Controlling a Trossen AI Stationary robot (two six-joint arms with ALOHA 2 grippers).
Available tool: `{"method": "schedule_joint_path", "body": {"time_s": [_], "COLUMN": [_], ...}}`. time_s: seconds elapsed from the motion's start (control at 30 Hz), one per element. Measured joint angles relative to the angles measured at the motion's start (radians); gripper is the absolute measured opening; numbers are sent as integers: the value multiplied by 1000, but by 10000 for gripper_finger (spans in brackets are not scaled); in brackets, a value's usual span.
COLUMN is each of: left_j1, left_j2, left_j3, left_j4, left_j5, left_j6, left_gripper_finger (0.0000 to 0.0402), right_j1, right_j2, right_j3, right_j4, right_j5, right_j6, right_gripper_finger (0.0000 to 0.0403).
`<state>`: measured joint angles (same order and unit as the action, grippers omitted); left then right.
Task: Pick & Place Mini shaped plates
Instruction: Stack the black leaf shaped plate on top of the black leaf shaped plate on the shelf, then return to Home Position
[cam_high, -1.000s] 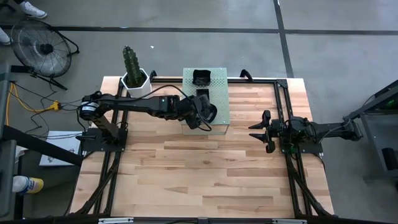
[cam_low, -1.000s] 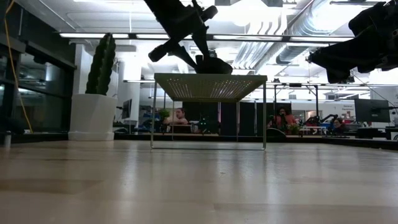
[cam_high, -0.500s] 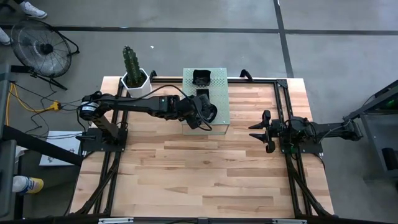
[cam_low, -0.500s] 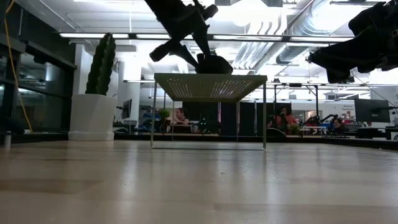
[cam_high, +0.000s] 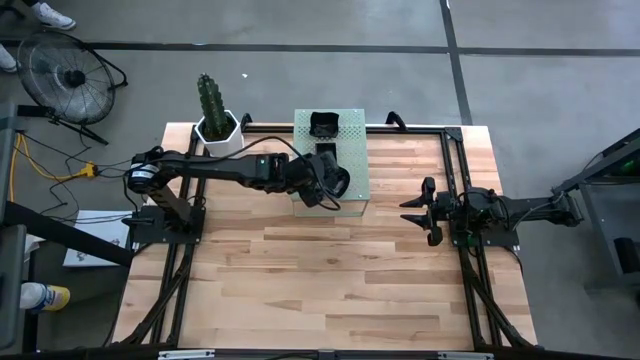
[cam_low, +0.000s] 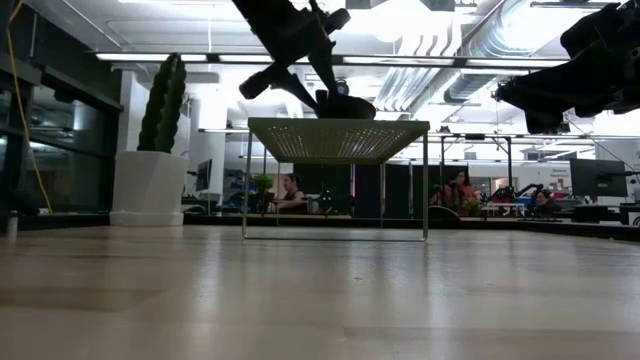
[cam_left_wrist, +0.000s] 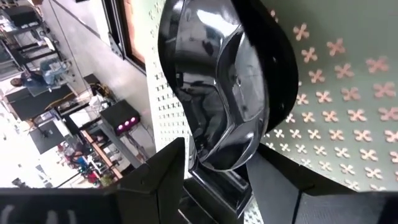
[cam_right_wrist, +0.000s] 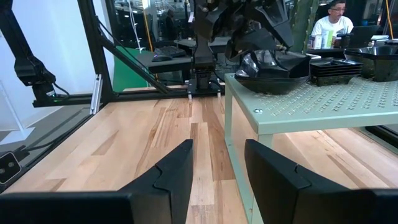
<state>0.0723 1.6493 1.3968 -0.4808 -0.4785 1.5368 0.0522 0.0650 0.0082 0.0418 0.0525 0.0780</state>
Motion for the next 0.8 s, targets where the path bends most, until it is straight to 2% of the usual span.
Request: {"method": "schedule_joint_path", "body": {"time_s": [0.67, 0.8], "left_j1": [0, 0], "left_j2": [-44, -68], "left_j3": [1, 0], "left_j4": [-56, -85], "left_j5": [-3, -6], "left_j6": [-60, -144], "left_gripper_finger": [163, 163], "right_j1": [0, 0], "right_j2": [0, 0], "right_j3": [0, 0], "right_j4": [0, 0], "right_j5": [0, 0], "right_j6": [0, 0], "right_gripper_finger": [140, 140]}}
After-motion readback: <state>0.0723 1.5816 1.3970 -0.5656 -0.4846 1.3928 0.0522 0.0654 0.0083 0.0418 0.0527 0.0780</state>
